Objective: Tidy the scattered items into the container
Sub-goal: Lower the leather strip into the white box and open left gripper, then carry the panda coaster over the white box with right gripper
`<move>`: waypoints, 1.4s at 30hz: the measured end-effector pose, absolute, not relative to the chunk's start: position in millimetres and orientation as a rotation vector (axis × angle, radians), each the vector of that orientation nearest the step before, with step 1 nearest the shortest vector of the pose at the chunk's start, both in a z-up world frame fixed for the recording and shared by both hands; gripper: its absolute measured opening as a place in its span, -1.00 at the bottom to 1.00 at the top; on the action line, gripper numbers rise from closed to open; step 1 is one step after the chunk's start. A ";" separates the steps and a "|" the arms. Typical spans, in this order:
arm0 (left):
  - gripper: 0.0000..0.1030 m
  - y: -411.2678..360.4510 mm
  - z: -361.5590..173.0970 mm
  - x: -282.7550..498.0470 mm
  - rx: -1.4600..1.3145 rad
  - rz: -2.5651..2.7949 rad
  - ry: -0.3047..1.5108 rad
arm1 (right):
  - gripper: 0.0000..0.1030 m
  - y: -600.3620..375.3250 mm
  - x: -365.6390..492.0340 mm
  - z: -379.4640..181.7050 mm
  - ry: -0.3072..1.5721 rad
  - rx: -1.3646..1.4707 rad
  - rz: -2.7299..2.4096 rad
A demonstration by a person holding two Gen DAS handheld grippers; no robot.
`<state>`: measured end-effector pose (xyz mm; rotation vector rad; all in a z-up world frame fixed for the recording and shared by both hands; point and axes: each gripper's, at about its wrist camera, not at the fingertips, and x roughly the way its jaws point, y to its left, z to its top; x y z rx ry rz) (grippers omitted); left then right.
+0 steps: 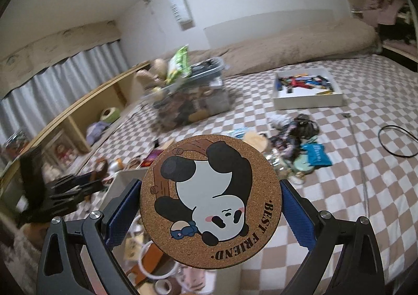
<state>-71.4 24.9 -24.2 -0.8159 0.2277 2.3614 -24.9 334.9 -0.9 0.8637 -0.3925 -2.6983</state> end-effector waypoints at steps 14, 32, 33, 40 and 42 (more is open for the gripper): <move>-0.14 78.5 -58.5 -99.2 -0.951 2.023 0.464 | 0.94 298.7 -17.7 -14.3 -0.309 0.984 -2.532; -0.07 117.7 -84.4 -127.7 -1.019 1.851 0.634 | 0.94 279.4 -16.1 -27.9 -0.293 1.044 -2.447; 0.03 116.9 -83.4 -127.7 -1.012 1.864 0.643 | 0.94 278.8 -16.5 -28.6 -0.293 1.047 -2.444; 0.33 107.5 -82.5 -125.7 -1.013 1.909 0.670 | 0.94 276.7 -15.9 -29.8 -0.301 1.049 -2.439; 0.33 106.4 -84.4 -122.9 -1.026 1.897 0.681 | 0.94 277.2 -15.2 -29.3 -0.306 1.046 -2.440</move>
